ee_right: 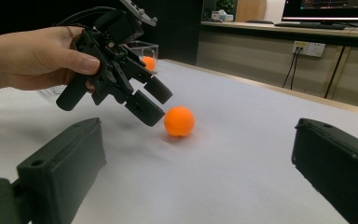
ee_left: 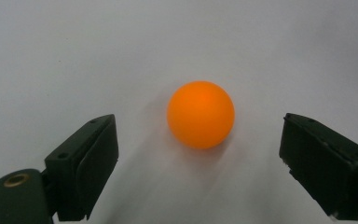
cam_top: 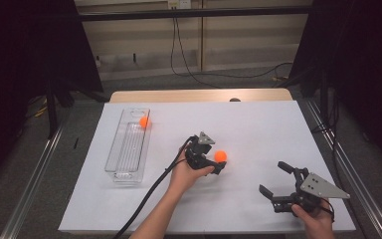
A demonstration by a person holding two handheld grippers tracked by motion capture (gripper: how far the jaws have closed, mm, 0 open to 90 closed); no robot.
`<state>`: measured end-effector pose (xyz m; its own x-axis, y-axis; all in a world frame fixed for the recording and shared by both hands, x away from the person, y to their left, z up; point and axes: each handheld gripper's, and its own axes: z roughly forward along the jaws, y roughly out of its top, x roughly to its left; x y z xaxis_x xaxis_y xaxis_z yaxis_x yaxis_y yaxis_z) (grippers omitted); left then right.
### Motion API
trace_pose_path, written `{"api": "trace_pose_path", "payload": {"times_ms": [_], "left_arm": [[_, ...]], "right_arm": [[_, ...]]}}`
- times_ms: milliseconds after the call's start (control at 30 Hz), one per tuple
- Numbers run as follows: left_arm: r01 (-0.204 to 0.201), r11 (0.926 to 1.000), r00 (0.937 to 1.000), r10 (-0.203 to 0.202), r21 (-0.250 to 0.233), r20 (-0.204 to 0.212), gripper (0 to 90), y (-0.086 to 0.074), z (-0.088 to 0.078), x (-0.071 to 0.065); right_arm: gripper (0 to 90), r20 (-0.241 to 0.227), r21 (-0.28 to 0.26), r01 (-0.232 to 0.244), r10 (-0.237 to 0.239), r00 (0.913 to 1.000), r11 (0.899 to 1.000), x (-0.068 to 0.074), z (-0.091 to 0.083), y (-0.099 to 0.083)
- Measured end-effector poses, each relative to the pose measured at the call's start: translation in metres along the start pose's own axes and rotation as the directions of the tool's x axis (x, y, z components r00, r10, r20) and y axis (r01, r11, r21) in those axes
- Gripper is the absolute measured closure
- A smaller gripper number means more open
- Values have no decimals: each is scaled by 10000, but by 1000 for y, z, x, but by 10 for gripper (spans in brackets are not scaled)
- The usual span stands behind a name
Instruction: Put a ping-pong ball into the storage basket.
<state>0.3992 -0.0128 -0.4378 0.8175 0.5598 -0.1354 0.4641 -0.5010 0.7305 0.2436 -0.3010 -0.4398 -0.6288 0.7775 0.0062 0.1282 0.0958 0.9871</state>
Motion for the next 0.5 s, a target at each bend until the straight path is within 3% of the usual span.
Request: {"api": "trace_pose_path", "payload": {"times_ms": [500], "left_arm": [[39, 9998, 10000, -40, -169, -78, 179, 1, 3, 1]], "right_arm": [[20, -1, -3, 11, -11, 10000, 10000, 0, 0, 0]]}}
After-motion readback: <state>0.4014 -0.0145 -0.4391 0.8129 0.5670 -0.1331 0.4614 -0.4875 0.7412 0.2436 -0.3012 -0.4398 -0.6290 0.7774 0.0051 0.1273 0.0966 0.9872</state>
